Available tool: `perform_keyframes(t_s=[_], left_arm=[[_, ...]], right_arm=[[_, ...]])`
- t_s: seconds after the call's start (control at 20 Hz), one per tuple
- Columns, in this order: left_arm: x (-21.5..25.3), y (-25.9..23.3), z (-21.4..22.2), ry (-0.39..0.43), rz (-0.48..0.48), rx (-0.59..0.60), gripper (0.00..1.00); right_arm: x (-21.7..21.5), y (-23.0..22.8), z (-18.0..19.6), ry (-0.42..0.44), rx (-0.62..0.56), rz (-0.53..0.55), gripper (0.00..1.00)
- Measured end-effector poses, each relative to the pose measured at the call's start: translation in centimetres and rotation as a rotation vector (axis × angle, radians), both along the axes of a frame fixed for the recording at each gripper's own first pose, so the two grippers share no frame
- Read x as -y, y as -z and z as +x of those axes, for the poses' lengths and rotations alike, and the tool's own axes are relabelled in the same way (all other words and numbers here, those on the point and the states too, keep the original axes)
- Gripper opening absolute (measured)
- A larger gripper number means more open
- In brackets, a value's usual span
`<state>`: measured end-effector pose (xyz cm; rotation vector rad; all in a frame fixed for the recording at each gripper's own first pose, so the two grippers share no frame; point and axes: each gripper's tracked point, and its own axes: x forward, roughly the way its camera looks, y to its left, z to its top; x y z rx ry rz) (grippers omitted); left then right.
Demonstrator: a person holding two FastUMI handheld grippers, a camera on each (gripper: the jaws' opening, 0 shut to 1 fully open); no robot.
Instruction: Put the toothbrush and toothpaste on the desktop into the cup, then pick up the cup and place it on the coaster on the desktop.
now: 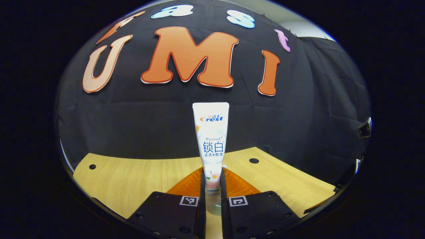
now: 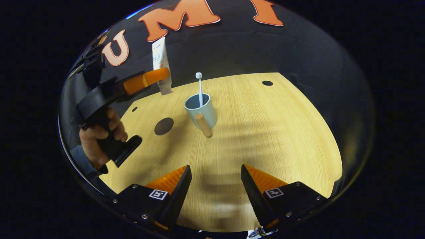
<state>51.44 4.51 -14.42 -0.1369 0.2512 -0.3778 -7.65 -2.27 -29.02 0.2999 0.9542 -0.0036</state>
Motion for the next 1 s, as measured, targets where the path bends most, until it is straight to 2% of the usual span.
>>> perform_keyframes(t_s=[0.2,0.4,0.85,1.0], left_arm=[[2.5,0.9,1.4,-0.017,0.005,0.061,0.21],[3.6,3.4,1.8,-0.044,0.036,0.079,0.19],[4.6,9.4,0.3,-0.091,0.089,0.022,0.19],[4.7,9.5,-0.1,-0.096,0.118,0.042,0.18]], right_arm=[[0.7,0.5,-1.0,0.022,-0.028,-0.013,0.9],[1.2,1.0,-1.5,0.038,-0.048,-0.007,0.91],[1.9,1.9,-2.2,0.028,-0.08,-0.005,0.91],[1.9,1.5,-1.8,0.027,-0.076,-0.001,0.91]])
